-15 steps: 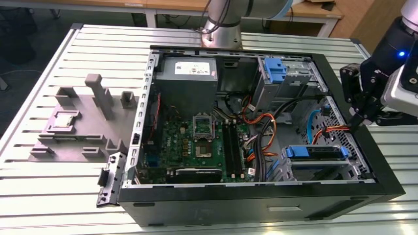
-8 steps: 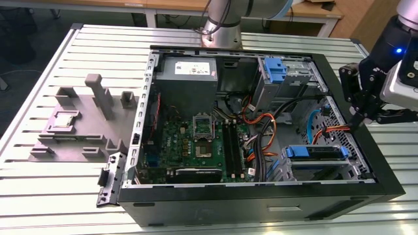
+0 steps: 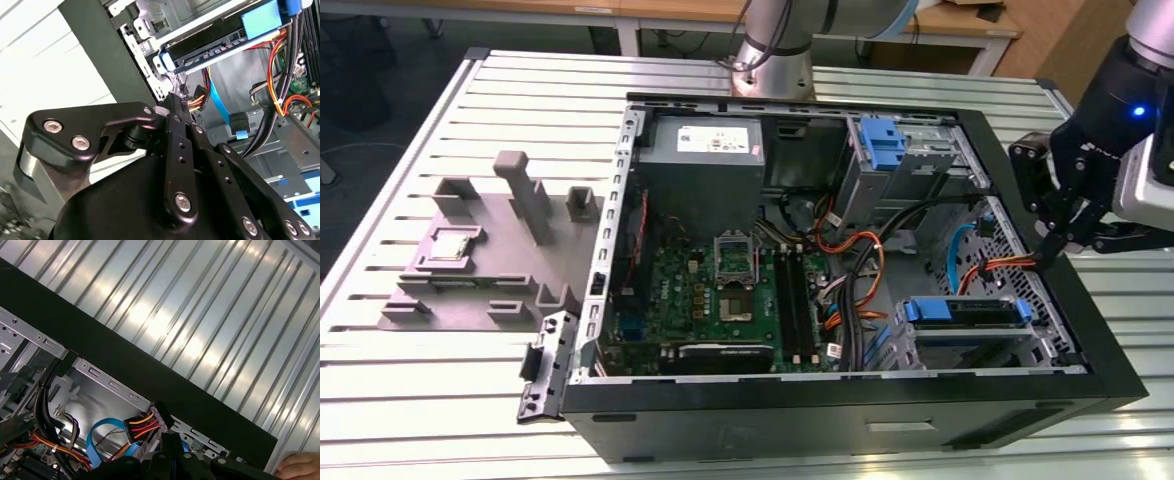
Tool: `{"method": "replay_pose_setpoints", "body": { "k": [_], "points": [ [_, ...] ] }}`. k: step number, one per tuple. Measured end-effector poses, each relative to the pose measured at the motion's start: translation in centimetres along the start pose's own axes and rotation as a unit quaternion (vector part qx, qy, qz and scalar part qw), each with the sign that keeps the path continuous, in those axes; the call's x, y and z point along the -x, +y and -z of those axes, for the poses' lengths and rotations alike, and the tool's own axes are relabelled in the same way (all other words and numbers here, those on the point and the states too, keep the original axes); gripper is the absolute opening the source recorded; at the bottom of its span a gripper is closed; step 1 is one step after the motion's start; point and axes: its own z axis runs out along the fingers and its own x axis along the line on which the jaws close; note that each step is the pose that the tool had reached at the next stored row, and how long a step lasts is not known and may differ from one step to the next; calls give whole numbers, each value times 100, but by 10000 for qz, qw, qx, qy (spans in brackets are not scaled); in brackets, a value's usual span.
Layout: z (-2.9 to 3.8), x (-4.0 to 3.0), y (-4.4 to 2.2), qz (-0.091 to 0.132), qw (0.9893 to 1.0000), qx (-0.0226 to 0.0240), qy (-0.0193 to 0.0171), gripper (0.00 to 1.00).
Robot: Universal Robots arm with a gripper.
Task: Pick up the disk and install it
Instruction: 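Insert the first disk wire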
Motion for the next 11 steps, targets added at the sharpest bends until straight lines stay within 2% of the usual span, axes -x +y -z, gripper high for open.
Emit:
{"method": "replay_pose_setpoints", "body": {
  "k": [2,5,6,11],
  "points": [
    [-9,-2,-1,106,9999,28,-17,10],
    [-21,-11,5,170,9998,44,-88,10],
    [-22,-15,8,189,9998,45,-98,10],
    [-20,-36,20,327,9994,63,-100,10]
  ]
}}
